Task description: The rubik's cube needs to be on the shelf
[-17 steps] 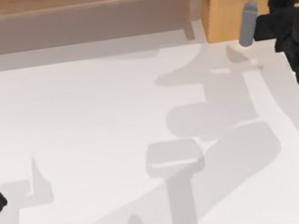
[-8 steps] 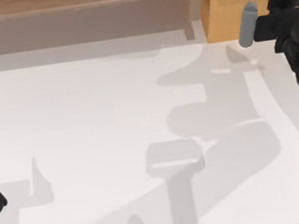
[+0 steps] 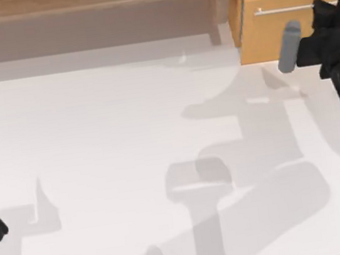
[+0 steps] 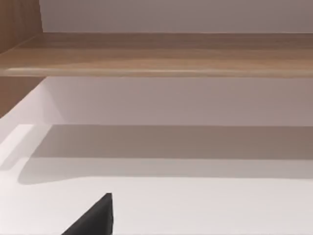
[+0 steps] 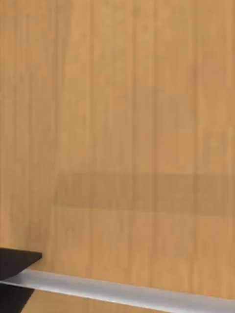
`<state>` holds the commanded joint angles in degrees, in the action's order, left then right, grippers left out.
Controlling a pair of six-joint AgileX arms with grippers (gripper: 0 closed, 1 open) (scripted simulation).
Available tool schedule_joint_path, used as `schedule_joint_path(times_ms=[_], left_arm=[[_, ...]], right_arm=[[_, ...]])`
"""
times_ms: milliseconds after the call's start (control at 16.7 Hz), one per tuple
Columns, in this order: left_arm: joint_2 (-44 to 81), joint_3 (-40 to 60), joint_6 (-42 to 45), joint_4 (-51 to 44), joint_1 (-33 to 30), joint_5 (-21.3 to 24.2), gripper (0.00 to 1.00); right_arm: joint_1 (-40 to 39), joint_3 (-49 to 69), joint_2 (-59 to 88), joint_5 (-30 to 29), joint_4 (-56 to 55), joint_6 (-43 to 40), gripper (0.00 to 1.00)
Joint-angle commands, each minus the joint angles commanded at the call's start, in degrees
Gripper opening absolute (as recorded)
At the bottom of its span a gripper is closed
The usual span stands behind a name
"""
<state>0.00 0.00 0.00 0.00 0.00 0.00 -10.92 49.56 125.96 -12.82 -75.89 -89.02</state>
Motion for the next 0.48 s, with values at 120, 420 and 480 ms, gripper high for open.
schedule_joint_path(times_ms=[120, 420, 480], left_arm=[[0.0, 0.0, 0.0, 0.0, 0.0, 0.0, 1.0], [0.0, 0.0, 0.0, 0.0, 0.0, 0.0, 1.0], [0.0, 0.0, 0.0, 0.0, 0.0, 0.0, 1.0]], right_arm=[[-0.4, -3.3, -1.4, -0.4, -1.9, 0.0, 0.0], [-0.7, -5.3, -2.2, -0.6, -3.0, 0.0, 0.0], [-0.6, -5.0, -2.0, -0.6, -2.8, 0.0, 0.0]])
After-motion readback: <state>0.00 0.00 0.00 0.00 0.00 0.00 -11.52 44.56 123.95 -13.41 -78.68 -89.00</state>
